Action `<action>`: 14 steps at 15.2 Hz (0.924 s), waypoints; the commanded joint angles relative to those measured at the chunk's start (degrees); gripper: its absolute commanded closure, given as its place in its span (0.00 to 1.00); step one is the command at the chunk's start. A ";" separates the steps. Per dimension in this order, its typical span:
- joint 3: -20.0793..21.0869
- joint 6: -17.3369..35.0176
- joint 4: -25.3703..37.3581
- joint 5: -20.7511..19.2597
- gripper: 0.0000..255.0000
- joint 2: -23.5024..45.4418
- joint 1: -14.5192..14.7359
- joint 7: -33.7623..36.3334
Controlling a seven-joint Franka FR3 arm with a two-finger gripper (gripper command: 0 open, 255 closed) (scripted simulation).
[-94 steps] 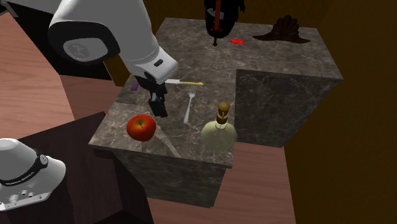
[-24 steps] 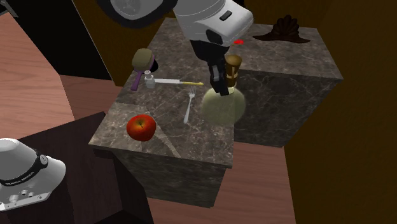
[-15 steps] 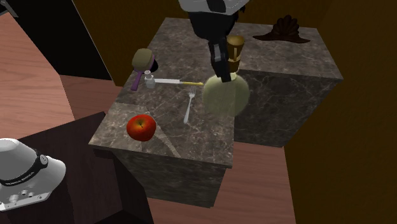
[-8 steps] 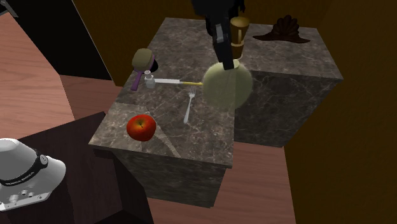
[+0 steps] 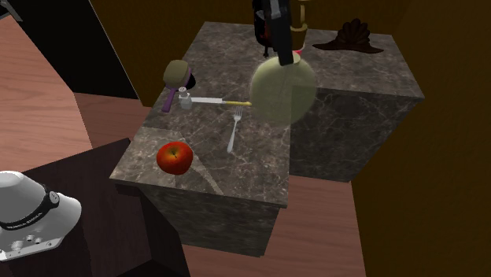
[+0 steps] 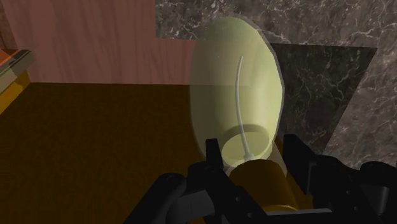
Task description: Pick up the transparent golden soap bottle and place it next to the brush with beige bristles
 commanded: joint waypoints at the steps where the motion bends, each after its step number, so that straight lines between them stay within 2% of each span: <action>1: -0.01 -1.84 2.54 0.07 1.00 0.67 -0.05 0.07; 6: -0.08 -6.40 9.15 0.38 1.00 2.73 -0.33 0.09; 14: 3.69 -0.34 -0.67 -4.06 1.00 -1.16 6.58 10.52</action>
